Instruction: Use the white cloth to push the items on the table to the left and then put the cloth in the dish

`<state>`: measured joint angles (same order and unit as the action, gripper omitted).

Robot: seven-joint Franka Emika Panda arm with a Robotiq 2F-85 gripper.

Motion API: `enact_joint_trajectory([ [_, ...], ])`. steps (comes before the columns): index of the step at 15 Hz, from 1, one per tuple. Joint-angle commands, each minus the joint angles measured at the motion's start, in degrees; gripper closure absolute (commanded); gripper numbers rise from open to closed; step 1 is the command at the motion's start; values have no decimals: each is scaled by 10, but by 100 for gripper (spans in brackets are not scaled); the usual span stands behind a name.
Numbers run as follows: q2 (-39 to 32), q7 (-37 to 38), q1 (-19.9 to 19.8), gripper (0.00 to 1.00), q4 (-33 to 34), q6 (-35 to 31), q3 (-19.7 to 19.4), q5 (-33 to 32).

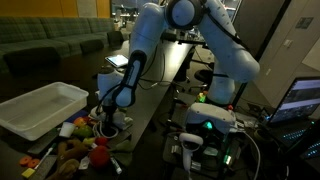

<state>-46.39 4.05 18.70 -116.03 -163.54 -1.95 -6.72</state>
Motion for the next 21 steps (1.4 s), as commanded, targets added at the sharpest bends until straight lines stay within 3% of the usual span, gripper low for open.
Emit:
enact_joint_trajectory([
  [1, -13, 66, 33, 99, -6, -13, -80, -14],
  [7, 20, 108, 30, 99, -75, -10, -129, -9],
  [11, 55, 123, 25, 99, -142, -9, -128, -3],
  [16, 95, 129, 8, 99, -216, -7, -66, 26],
  [21, 102, 116, -27, 99, -234, -6, 40, 83],
])
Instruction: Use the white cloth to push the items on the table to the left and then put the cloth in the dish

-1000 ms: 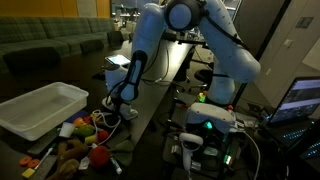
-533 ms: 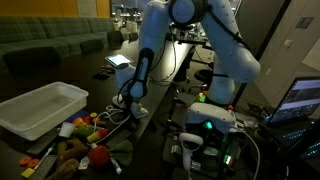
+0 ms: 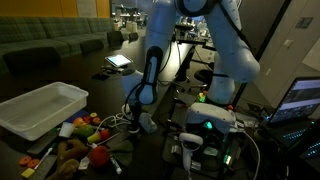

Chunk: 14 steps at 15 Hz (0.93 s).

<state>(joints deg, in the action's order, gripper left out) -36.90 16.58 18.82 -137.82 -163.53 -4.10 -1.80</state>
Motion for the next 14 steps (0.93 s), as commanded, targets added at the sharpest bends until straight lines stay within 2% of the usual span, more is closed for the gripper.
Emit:
enact_joint_trajectory([
  [1, 3, -15, -38, 99, -8, -4, 86, 46],
  [6, -17, -41, -57, 99, 35, 2, 180, 79],
  [14, -77, -79, -44, 99, 149, 6, 249, 83],
])
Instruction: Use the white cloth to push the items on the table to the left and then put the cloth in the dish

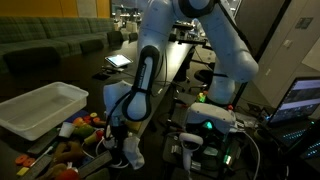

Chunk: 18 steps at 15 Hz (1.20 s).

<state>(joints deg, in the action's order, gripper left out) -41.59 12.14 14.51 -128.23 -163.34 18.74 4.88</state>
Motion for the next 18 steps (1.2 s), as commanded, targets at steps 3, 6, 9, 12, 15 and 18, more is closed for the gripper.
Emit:
enact_joint_trajectory([
  [3, -74, -45, 13, 99, 111, -1, 30, 14],
  [6, -109, -47, 34, 99, 165, -6, 30, 10],
  [9, -134, -47, 55, 99, 216, -10, 36, 10],
  [12, -142, -53, 69, 99, 250, -11, 50, 10],
  [15, -143, -85, 55, 99, 266, -3, 92, 13],
  [18, -122, -127, 25, 99, 250, 13, 136, 14],
])
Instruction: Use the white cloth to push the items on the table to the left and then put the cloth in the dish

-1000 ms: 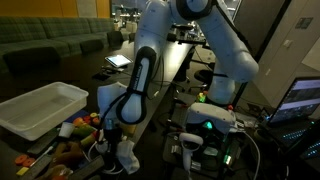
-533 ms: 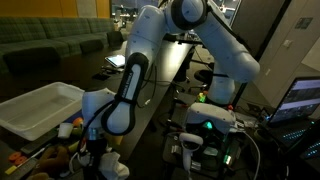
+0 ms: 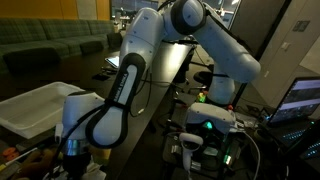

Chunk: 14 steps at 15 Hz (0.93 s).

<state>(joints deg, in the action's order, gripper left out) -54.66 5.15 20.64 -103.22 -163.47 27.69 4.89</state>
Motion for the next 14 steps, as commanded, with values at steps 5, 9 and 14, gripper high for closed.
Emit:
enact_joint_trajectory([
  [5, 68, -118, -124, 99, -83, 27, 100, 21],
  [9, 126, -151, -213, 99, -168, 32, 125, 35],
  [14, 206, -185, -323, 99, -274, 17, 136, 76],
])
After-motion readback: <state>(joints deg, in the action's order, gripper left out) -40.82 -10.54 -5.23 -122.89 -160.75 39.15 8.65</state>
